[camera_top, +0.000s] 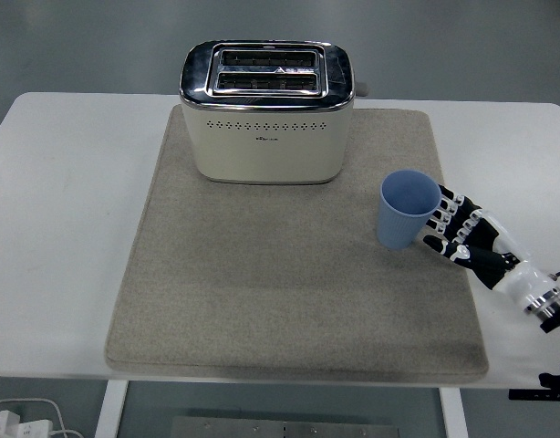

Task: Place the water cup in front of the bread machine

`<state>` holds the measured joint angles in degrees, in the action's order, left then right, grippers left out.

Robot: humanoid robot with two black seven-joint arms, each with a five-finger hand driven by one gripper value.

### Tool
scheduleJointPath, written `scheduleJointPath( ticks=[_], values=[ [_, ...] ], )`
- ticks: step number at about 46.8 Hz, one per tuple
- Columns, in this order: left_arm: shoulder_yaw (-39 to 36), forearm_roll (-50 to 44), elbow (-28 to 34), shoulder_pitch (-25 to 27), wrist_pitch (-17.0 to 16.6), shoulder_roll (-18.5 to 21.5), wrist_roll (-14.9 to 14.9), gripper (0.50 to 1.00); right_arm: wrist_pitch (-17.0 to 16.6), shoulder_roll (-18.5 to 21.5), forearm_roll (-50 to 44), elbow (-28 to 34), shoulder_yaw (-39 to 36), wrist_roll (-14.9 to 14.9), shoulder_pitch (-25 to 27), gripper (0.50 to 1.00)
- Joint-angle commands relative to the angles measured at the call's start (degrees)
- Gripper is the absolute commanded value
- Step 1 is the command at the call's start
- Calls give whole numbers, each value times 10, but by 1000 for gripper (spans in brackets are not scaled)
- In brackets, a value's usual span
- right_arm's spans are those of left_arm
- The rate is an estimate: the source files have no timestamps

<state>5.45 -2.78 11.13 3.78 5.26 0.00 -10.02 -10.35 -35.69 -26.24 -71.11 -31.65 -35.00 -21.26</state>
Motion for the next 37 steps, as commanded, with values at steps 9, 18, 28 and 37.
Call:
scheduleJointPath(
  ticks=[9,18,28,37],
  values=[
    [0,1,-1,0,0,0,0,1000,10,18,-8,1,1,0,-6,926],
    [0,1,0,0,0,0,0,1000,18,32,-9,1,2,0,-18,926],
    [0,0,0,0,0,0,0,1000,18,44,-21,5,2,0,-20,926],
    [0,0,-1,0,-1,0,0,1000,18,45,-25,8,3,0,-25,926]
  ],
)
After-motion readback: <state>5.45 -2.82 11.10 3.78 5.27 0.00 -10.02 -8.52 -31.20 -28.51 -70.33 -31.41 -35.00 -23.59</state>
